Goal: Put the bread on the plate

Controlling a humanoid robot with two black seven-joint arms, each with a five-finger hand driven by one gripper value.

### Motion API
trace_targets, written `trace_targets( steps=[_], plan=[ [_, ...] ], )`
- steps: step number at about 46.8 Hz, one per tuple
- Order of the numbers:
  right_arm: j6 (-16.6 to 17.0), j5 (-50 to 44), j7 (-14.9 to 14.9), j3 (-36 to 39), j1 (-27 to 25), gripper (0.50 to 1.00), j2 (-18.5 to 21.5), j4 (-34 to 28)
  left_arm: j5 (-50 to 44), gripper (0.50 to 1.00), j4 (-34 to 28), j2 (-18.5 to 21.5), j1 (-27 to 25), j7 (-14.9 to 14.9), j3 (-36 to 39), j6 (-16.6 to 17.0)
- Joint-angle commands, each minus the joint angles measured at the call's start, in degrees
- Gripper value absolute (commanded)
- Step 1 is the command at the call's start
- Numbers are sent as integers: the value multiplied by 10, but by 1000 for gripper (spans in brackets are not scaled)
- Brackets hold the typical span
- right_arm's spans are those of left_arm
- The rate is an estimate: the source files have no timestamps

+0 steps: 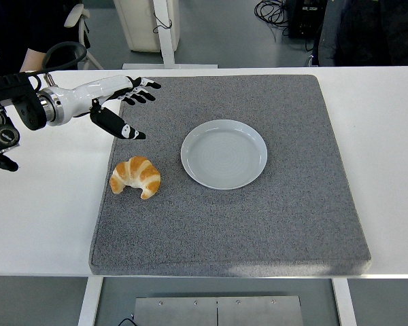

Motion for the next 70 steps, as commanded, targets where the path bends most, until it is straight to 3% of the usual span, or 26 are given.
trace_targets(
  steps=[1,12,25,56,70],
  plan=[
    [0,0,0,0,0,1000,0,0,17,864,-15,10,4,0,2,0],
    [0,0,0,0,0,1000,0,0,70,864,-20,24,61,-2,-3,3],
    [1,0,0,0,-1,1000,0,0,94,864,-19,22,121,-26,-28,22],
    [1,0,0,0,0,1000,0,0,167,868,29,-10,171,-83,-31,70],
    [0,0,0,0,0,1000,0,0,169,868,42,-22,183,-87,-30,76]
  ],
)
